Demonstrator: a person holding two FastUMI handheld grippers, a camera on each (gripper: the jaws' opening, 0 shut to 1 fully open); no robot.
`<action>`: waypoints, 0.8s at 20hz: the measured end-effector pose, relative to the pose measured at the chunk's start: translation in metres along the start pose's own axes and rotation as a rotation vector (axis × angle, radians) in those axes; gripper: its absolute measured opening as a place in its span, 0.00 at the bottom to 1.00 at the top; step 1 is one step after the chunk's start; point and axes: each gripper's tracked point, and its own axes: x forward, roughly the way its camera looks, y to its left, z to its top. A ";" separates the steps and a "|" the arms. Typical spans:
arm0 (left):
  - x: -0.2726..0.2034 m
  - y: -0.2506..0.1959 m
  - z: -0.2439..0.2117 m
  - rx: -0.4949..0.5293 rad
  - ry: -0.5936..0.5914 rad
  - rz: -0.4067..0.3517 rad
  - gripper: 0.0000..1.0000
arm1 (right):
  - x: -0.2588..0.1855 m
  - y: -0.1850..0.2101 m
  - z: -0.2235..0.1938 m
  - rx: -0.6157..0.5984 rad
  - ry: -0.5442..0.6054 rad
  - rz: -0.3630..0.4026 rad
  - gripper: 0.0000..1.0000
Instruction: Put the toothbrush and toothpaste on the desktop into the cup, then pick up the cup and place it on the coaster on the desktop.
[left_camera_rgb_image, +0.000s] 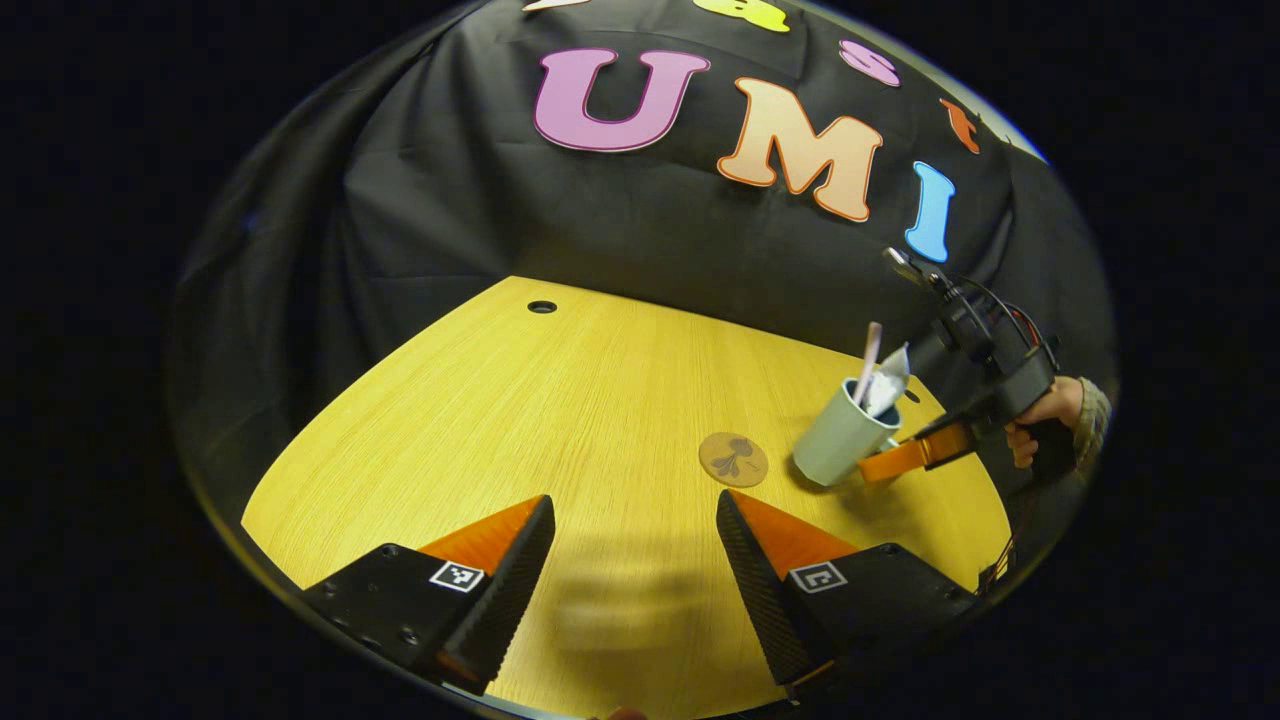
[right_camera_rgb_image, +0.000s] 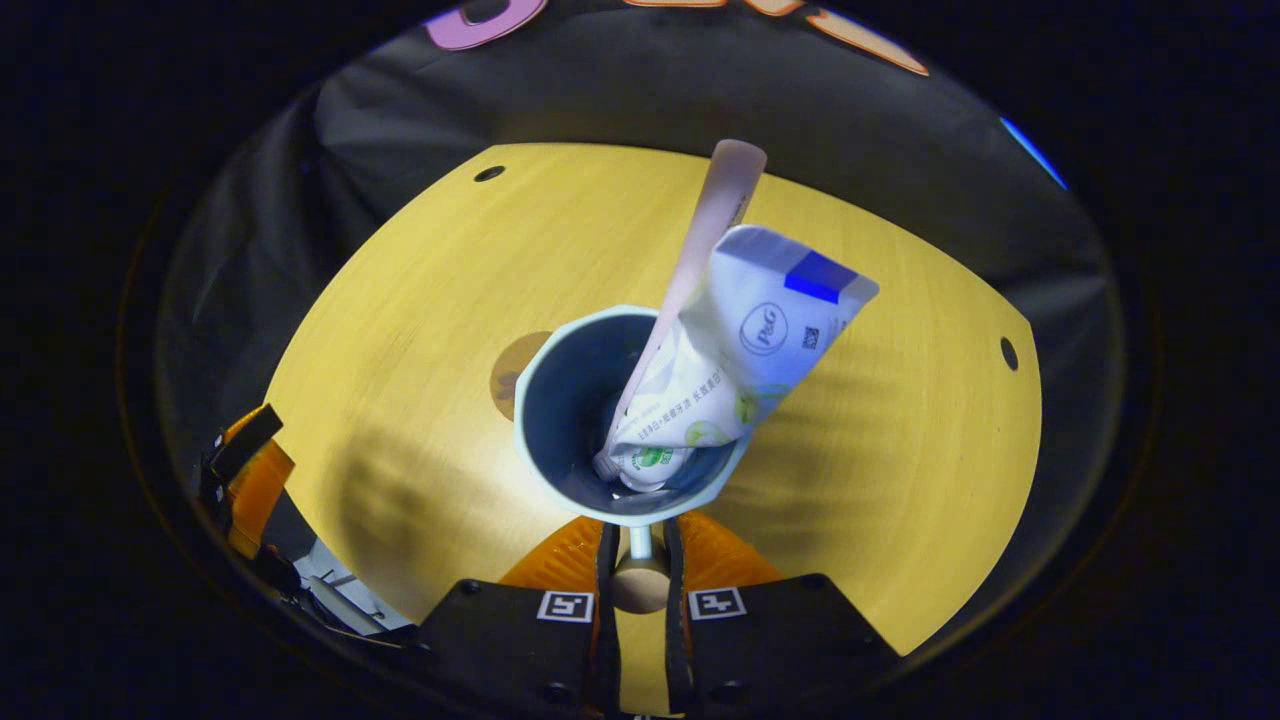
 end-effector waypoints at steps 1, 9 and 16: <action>0.000 0.000 -0.001 -0.006 0.002 -0.003 0.94 | -0.003 -0.001 -0.001 -0.014 -0.004 0.011 0.20; -0.011 0.011 -0.011 -0.020 0.023 0.027 0.94 | -0.009 -0.006 -0.001 -0.095 0.024 0.058 0.19; -0.015 0.017 -0.012 -0.045 0.011 0.040 0.94 | -0.016 -0.011 0.001 -0.130 0.035 0.065 0.23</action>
